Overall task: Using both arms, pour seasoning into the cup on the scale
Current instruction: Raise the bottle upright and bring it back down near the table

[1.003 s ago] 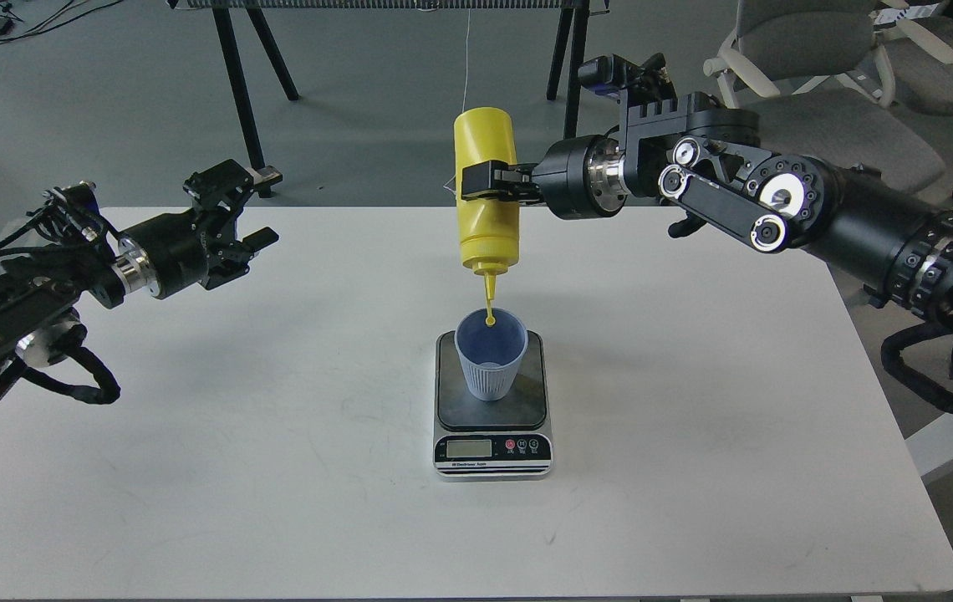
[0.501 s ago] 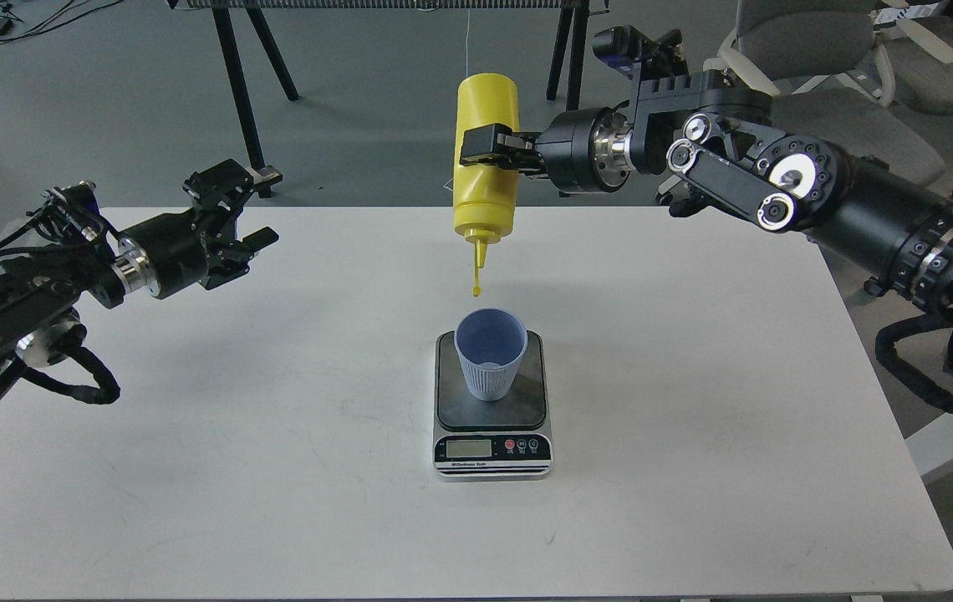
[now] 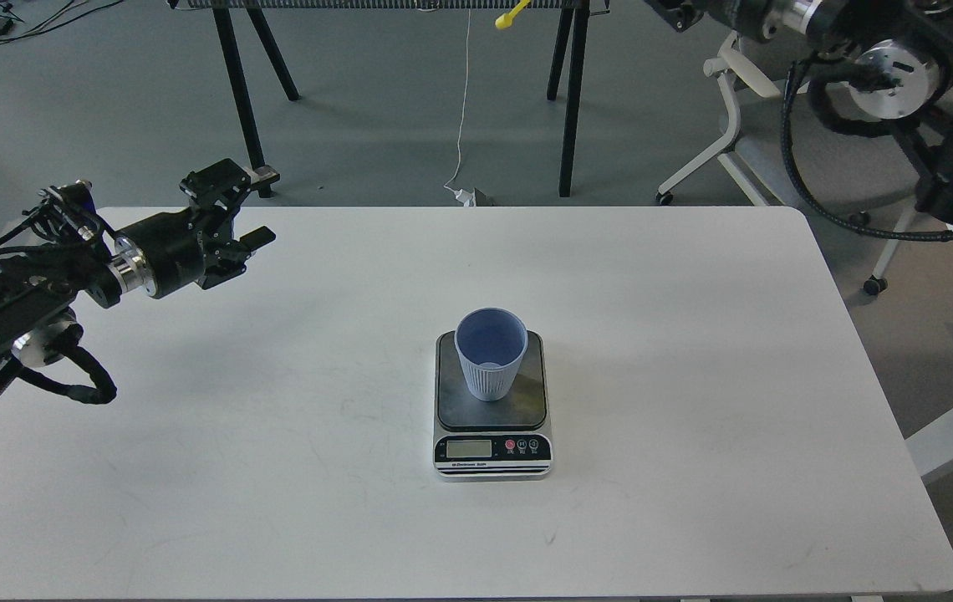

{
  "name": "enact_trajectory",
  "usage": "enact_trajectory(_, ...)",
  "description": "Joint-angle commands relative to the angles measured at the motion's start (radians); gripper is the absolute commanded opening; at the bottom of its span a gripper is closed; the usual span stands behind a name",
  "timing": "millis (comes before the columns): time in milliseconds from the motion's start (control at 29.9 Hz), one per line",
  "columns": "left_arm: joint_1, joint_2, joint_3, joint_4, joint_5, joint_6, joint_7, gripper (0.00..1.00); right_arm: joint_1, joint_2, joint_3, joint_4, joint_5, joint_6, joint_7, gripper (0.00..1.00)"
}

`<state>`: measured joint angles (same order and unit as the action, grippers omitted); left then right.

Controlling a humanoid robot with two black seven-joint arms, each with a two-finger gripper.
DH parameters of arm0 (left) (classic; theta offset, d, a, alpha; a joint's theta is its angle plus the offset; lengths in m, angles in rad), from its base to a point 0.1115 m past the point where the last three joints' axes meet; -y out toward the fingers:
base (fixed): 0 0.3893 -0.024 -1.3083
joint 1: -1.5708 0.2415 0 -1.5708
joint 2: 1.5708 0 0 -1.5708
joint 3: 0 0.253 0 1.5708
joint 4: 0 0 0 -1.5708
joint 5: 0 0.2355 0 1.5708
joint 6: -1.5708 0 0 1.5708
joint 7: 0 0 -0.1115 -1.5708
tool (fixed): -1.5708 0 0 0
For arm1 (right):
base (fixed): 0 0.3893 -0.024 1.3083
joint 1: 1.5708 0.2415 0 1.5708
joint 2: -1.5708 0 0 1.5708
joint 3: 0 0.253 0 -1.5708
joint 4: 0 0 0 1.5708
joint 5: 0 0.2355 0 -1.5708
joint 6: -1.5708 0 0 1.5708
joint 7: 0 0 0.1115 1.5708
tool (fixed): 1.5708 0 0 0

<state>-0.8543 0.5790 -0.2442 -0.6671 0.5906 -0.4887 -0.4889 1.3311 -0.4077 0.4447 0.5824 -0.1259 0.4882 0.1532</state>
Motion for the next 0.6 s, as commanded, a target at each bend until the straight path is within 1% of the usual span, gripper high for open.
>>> enact_trajectory(0,0.003,0.001,-0.001,0.000,-0.002,0.000,0.000,1.00,-0.062,-0.101,0.055,0.039,0.222,0.001,-0.006,0.08)
enact_trajectory(100,0.001,0.001,-0.001,0.000,-0.002,0.000,0.000,1.00,-0.160,-0.186,0.142,0.146,0.336,0.001,-0.004,0.08)
enact_trajectory(201,0.003,0.001,-0.001,0.000,-0.002,0.000,0.000,1.00,-0.291,-0.229,0.264,0.226,0.477,0.001,-0.006,0.08)
enact_trajectory(301,0.003,-0.002,-0.001,0.000,-0.003,0.000,0.000,1.00,-0.439,-0.237,0.380,0.270,0.665,0.001,-0.009,0.08)
enact_trajectory(368,0.005,-0.004,-0.001,0.000,-0.003,0.000,0.000,1.00,-0.530,-0.249,0.426,0.324,0.757,0.001,-0.010,0.08)
enact_trajectory(568,0.018,-0.005,0.005,0.000,0.000,0.000,0.000,1.00,-0.797,-0.235,0.534,0.485,0.960,0.001,-0.011,0.08)
